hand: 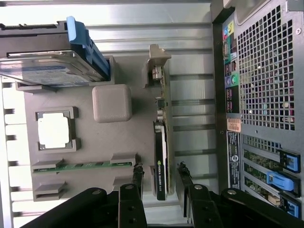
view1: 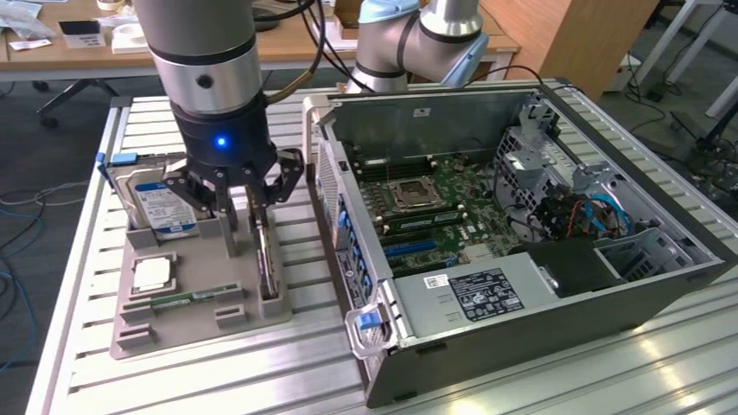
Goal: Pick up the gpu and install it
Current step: 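Pick up the gpu and move the gpu toward the slot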
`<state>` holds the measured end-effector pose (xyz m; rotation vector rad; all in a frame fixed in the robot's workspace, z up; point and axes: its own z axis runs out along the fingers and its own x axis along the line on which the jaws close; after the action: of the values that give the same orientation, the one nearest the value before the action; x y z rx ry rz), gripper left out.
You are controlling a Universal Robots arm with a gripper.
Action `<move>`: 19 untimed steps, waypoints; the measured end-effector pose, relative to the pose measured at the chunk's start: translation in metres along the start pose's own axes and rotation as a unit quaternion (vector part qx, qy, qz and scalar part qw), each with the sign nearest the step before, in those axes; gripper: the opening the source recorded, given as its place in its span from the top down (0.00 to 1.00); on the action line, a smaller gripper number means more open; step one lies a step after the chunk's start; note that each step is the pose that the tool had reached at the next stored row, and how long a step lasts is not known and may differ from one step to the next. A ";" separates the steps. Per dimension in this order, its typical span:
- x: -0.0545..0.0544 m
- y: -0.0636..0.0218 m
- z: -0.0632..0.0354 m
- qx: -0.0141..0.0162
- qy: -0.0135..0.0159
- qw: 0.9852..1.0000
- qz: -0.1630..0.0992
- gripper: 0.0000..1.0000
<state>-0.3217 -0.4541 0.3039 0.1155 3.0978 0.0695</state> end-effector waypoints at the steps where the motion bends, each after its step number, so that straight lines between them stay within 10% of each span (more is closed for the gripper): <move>1: 0.000 -0.0001 0.0011 0.000 0.000 1.000 0.000 0.58; 19: -0.001 -0.0001 0.0048 0.000 0.000 1.000 0.000 0.58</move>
<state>-0.3207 -0.4541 0.2991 0.1155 3.0976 0.0697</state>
